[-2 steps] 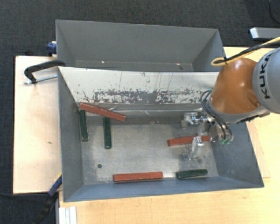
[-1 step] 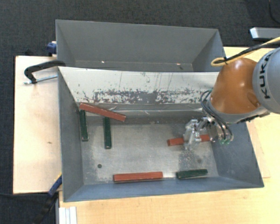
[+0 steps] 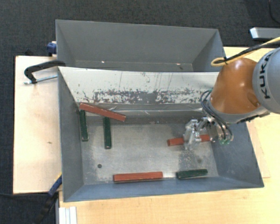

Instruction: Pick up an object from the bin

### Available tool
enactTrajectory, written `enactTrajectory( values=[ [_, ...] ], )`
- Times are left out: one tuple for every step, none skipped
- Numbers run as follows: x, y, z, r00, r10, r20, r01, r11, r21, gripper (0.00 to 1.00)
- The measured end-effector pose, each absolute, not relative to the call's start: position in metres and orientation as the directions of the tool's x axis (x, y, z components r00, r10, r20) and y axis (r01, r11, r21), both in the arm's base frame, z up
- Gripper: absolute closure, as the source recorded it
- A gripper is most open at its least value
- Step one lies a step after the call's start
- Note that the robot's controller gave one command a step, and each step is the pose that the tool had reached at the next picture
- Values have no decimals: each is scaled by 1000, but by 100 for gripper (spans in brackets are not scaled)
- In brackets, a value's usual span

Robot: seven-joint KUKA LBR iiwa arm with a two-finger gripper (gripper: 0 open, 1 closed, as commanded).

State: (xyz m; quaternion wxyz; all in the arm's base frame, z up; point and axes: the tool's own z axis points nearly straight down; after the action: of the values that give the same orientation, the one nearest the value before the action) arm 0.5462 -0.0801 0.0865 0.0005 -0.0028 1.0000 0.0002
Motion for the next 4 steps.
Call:
enactTrajectory(
  values=[
    [555, -125, 77, -932, -363, -6, -363, 932, -4, 0],
    [555, -124, 77, -932, -363, -6, -363, 932, -3, 0],
    [575, -118, 75, -966, -260, -4, -260, 966, -1, 0],
    [592, -137, 73, -994, -111, -8, -111, 994, -1, 100]
  ],
)
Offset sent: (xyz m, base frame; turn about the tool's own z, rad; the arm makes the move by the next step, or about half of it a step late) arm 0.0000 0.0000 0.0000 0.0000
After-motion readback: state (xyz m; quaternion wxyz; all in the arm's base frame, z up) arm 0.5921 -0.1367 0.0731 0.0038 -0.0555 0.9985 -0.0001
